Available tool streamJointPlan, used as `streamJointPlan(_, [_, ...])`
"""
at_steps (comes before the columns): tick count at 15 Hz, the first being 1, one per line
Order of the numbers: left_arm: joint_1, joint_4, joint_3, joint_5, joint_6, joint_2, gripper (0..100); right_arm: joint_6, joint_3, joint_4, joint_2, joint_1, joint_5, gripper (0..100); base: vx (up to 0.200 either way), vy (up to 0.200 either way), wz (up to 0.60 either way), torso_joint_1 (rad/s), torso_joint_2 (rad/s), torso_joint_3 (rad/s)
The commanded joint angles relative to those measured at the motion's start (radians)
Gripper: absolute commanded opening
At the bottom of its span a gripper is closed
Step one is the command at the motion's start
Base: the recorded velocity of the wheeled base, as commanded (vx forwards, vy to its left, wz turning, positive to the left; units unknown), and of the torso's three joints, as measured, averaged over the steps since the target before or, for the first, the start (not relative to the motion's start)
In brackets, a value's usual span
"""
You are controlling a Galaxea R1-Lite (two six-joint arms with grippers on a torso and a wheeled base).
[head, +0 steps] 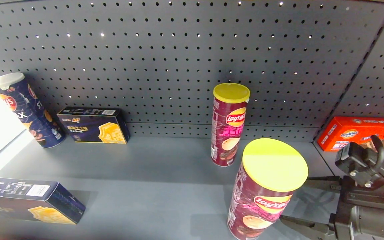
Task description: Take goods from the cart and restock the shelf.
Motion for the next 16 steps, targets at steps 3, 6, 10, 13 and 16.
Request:
streamJointPlan(3, [0.0,0.0,-0.001,0.0,-0.003,0.003,100,-0.001,-0.007,-0.002,0.034,0.028,-0.001,100,0.0,0.0,0.0,0.0,0.0,0.0])
streamJointPlan(6, [0.0,0.0,0.001,0.0,-0.003,0.002,100,-0.003,-0.01,-0.004,0.052,0.039,-0.001,100,0.0,0.0,0.0,0.0,0.0,0.0])
streamJointPlan(10, [0.0,0.0,-0.001,0.002,-0.003,0.002,100,-0.016,-0.015,-0.004,0.067,0.051,-0.001,100,0.0,0.0,0.0,0.0,0.0,0.0])
streamJointPlan(13, [0.0,0.0,-0.001,0.0,-0.003,0.002,100,-0.018,-0.018,-0.004,0.08,0.054,-0.001,100,0.0,0.0,0.0,0.0,0.0,0.0])
streamJointPlan(16, [0.0,0.0,-0.001,0.0,-0.003,0.002,100,-0.019,-0.025,-0.008,0.092,0.054,-0.003,100,0.0,0.0,0.0,0.0,0.0,0.0])
